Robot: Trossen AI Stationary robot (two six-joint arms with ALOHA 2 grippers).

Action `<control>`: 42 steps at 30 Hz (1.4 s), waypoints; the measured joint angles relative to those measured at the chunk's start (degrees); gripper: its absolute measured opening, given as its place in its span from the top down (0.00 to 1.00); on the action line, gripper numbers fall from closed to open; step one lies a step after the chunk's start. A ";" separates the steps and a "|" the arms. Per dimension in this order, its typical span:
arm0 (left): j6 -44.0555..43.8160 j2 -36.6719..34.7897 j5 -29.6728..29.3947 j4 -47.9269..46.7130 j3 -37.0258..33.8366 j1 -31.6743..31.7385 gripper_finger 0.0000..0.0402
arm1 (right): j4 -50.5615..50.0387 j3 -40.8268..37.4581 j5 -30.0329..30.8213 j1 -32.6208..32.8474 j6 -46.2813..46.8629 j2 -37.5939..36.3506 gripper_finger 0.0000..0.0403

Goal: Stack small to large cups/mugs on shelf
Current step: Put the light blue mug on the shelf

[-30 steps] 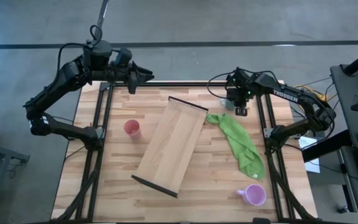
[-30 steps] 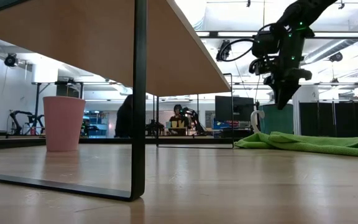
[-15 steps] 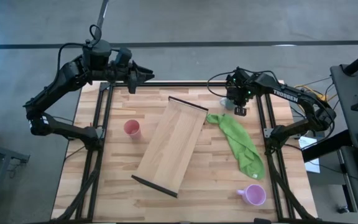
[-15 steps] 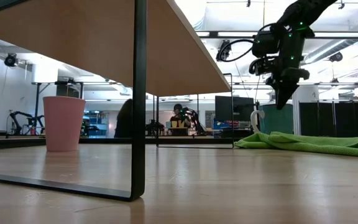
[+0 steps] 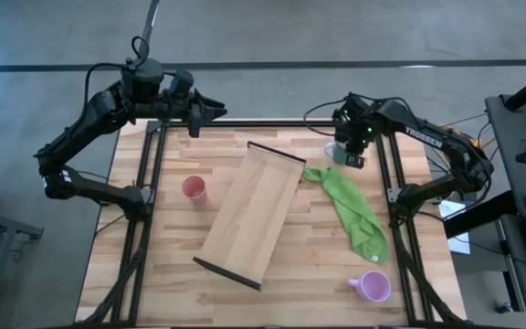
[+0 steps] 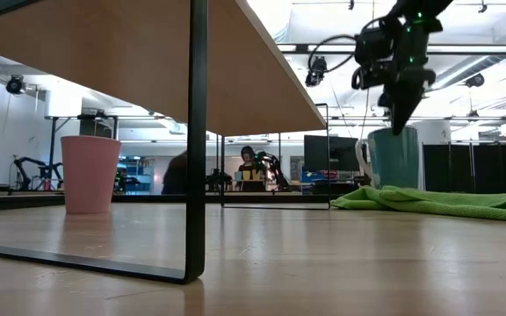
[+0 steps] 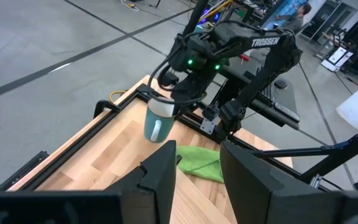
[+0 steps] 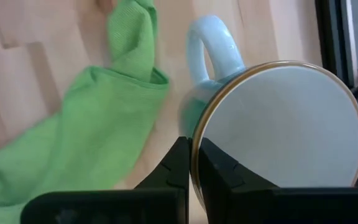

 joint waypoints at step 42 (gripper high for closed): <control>0.00 0.02 0.00 -0.54 -0.42 -0.07 0.72 | -10.55 38.16 -0.15 36.58 22.89 -0.65 0.97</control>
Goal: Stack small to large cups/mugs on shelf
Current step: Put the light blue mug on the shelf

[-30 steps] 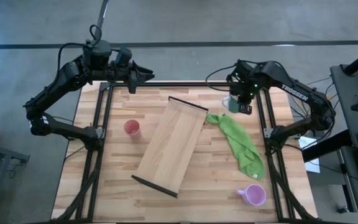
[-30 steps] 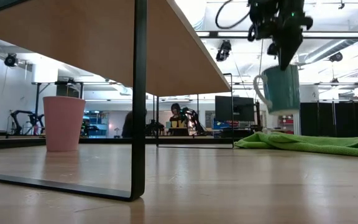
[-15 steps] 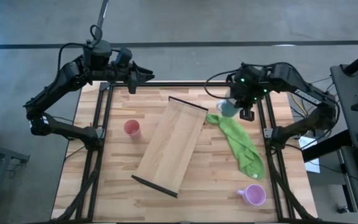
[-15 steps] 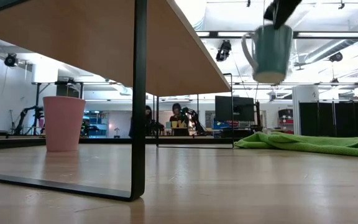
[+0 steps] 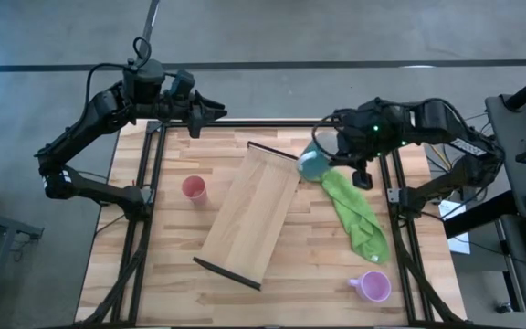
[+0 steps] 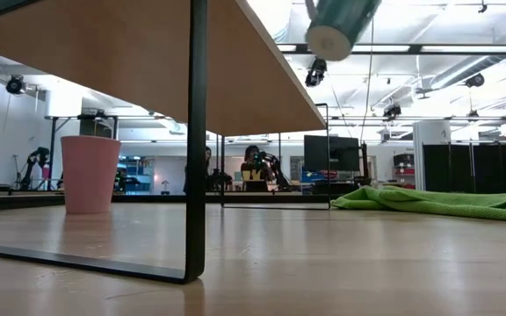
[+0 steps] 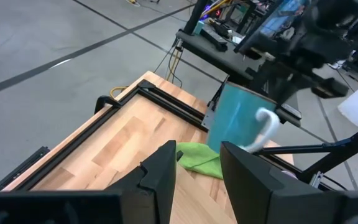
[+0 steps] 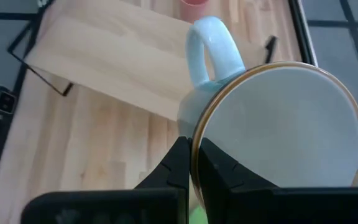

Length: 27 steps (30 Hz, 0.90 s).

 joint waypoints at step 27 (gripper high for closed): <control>-0.06 -1.27 -0.04 0.02 0.00 0.07 0.72 | -10.04 30.35 1.80 1.61 0.01 31.59 0.97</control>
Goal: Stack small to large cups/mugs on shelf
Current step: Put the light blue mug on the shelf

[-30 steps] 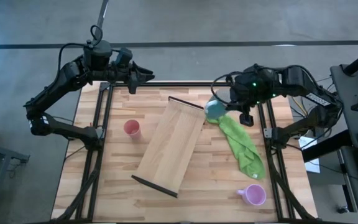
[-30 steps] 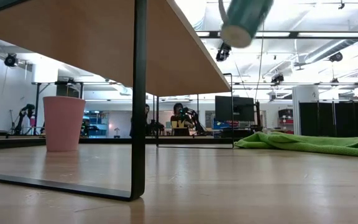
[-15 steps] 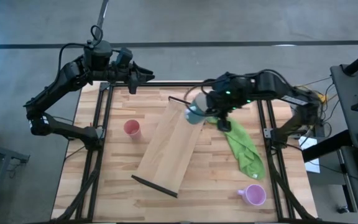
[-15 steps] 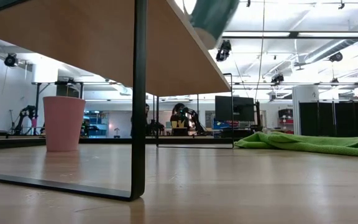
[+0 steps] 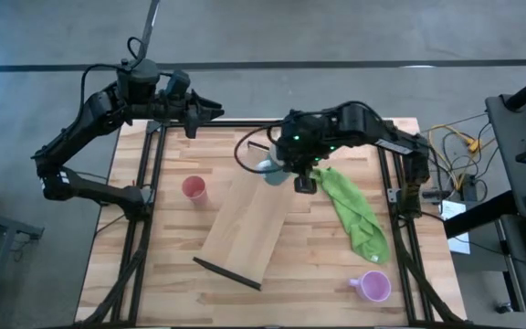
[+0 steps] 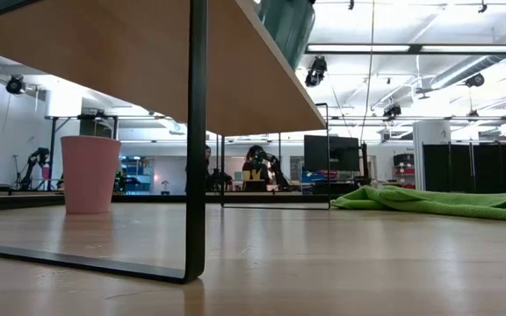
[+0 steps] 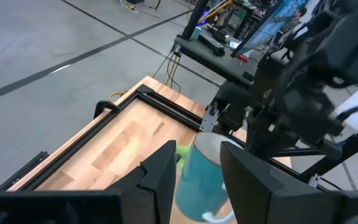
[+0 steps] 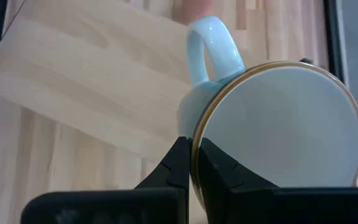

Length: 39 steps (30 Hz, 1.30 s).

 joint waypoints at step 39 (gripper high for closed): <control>0.08 -0.43 0.02 -0.38 -0.61 -0.07 0.72 | -1.34 -3.62 0.17 -0.11 0.53 3.69 0.97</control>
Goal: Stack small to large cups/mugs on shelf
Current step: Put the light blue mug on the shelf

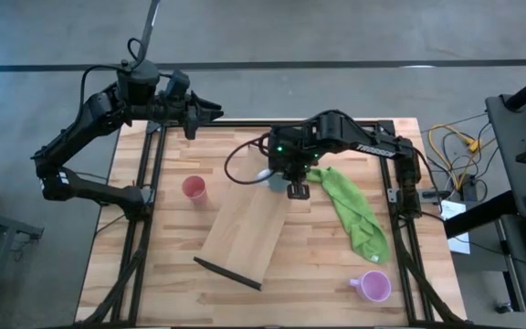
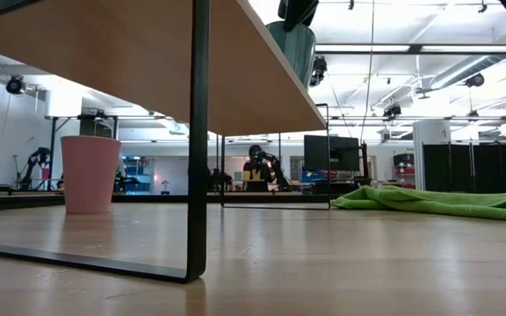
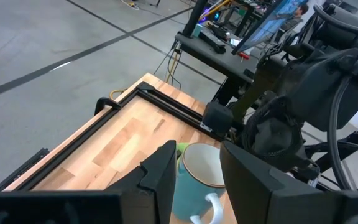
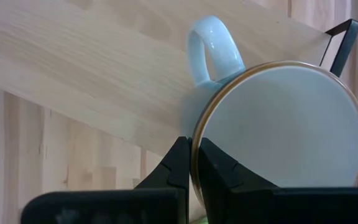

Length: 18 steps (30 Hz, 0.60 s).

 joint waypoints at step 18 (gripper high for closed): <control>0.03 -0.02 0.00 -0.05 -0.09 0.07 0.72 | 3.44 -1.37 -0.07 0.00 -1.72 0.04 0.89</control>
